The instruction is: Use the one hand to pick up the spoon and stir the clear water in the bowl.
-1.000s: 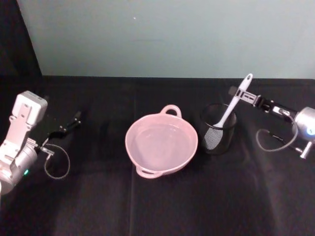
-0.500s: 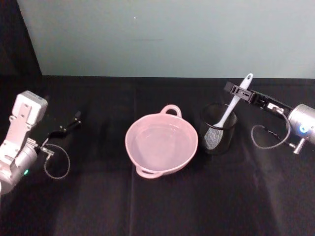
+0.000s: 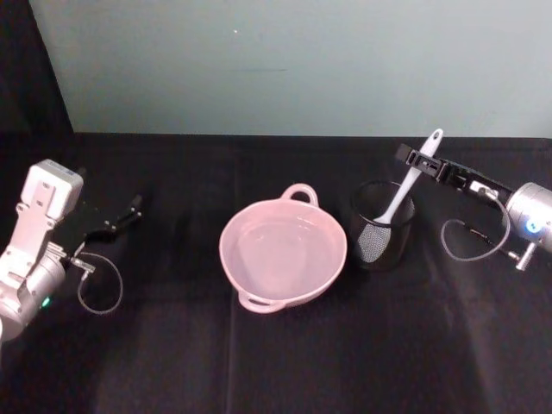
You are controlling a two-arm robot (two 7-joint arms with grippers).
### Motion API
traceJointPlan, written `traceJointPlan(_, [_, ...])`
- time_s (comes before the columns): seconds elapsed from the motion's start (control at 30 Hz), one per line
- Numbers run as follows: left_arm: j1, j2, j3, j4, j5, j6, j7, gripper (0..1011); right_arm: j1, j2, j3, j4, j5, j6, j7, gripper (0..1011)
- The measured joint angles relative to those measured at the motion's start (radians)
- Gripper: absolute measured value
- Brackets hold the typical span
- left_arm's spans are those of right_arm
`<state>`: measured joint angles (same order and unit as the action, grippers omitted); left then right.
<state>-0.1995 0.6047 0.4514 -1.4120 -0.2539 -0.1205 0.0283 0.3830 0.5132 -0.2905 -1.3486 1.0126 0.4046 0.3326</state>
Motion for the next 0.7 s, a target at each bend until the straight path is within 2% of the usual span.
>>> traceJointPlan(0.4, [0.0, 0.0, 0.0, 0.0, 0.0, 0.0, 0.0, 1011, -0.001, 0.0, 0.001, -0.002, 0.001, 0.003, -0.003, 565])
traceJointPlan(0.53, [0.0, 0.0, 0.0, 0.0, 0.0, 0.0, 0.0, 1011, -0.001, 0.0, 0.002, -0.002, 0.001, 0.004, -0.003, 398])
traceJointPlan(0.63, [0.0, 0.0, 0.0, 0.0, 0.0, 0.0, 0.0, 1011, -0.002, 0.0, 0.002, -0.003, 0.001, 0.004, -0.004, 336])
traceJointPlan(0.67, [0.0, 0.0, 0.0, 0.0, 0.0, 0.0, 0.0, 1011, -0.002, 0.0, 0.002, -0.003, 0.001, 0.005, -0.004, 273])
traceJointPlan(0.7, [0.0, 0.0, 0.0, 0.0, 0.0, 0.0, 0.0, 1011, -0.002, 0.0, 0.002, -0.003, 0.001, 0.005, -0.004, 255])
